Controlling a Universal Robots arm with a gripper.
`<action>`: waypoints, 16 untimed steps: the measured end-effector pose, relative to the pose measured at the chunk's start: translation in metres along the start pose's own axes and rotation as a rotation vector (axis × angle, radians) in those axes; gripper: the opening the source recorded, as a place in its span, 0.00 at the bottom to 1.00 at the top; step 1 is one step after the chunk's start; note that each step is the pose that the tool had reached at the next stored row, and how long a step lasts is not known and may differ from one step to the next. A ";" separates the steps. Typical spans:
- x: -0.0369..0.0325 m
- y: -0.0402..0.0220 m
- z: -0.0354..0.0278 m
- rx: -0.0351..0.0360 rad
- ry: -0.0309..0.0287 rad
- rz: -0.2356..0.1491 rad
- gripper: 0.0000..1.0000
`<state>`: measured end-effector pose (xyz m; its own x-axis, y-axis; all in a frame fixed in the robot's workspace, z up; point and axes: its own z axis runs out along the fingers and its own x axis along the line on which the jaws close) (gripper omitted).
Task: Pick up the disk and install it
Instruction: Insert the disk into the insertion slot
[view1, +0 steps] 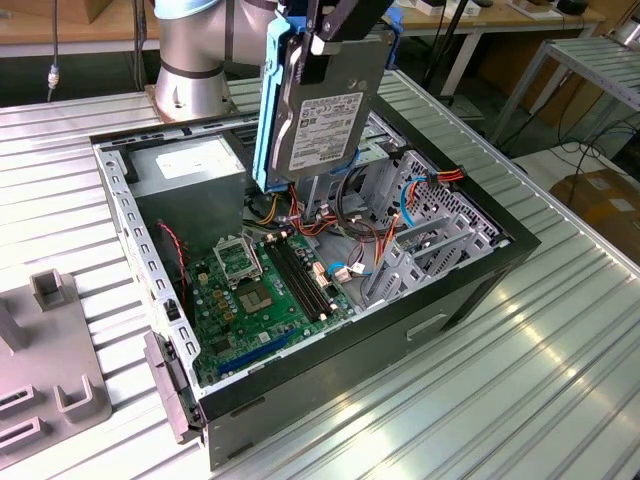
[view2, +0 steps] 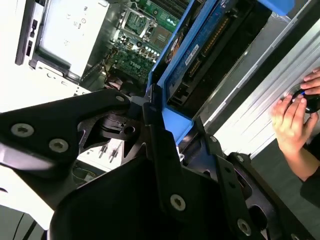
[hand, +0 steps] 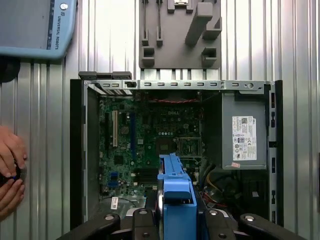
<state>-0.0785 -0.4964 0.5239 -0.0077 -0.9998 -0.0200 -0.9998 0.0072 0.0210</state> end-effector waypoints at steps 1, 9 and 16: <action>0.0127 -0.0002 -0.0002 0.0000 0.0001 0.000 0.37; 0.0210 -0.0069 -0.0003 0.0000 0.0001 0.000 0.37; 0.0223 -0.0113 -0.0004 0.0000 0.0000 0.000 0.37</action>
<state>-0.0674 -0.5188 0.5236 -0.0077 -0.9998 -0.0200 -0.9998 0.0073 0.0209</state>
